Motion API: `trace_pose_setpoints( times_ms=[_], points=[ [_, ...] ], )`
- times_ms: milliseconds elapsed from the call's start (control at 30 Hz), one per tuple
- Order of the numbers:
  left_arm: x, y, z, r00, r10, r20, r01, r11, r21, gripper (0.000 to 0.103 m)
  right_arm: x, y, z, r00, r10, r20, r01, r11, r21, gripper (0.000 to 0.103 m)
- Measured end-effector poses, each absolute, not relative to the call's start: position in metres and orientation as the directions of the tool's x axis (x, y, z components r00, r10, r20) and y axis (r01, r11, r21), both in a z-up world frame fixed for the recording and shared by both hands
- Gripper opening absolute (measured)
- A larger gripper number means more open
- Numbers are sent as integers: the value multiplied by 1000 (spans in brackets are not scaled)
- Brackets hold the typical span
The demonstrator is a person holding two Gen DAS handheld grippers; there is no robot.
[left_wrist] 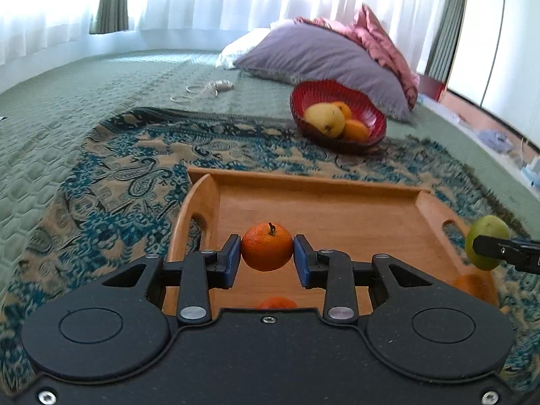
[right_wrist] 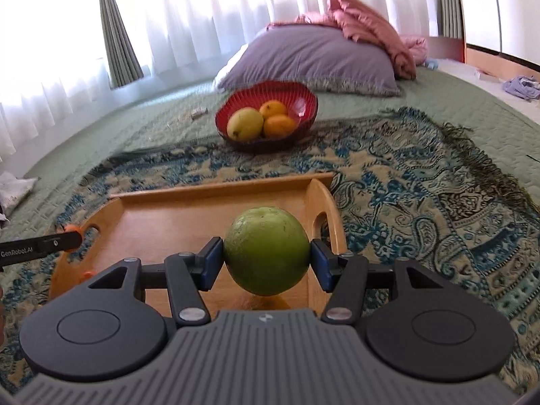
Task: Organize fruits
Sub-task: 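Carry the tangerine in the left tool while the right tool carries the pale green apple to the tray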
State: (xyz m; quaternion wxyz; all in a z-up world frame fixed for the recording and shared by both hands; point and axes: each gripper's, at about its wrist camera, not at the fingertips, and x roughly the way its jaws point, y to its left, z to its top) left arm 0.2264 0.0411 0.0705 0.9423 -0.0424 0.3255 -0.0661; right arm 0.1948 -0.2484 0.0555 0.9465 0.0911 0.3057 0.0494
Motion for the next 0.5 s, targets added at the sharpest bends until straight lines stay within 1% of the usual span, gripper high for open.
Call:
trace_pose_setpoints(
  times_ms=[167,500],
  points=[
    [251,38,54,758,-143,-637,110,990,-91,32,221,-243,41,774,125,-621,-28,986,165,59],
    [269,33,38,740,-141,-657,107,990,-92,32,241,-234,30,758,112,-643,-17,988,152,59]
  ],
)
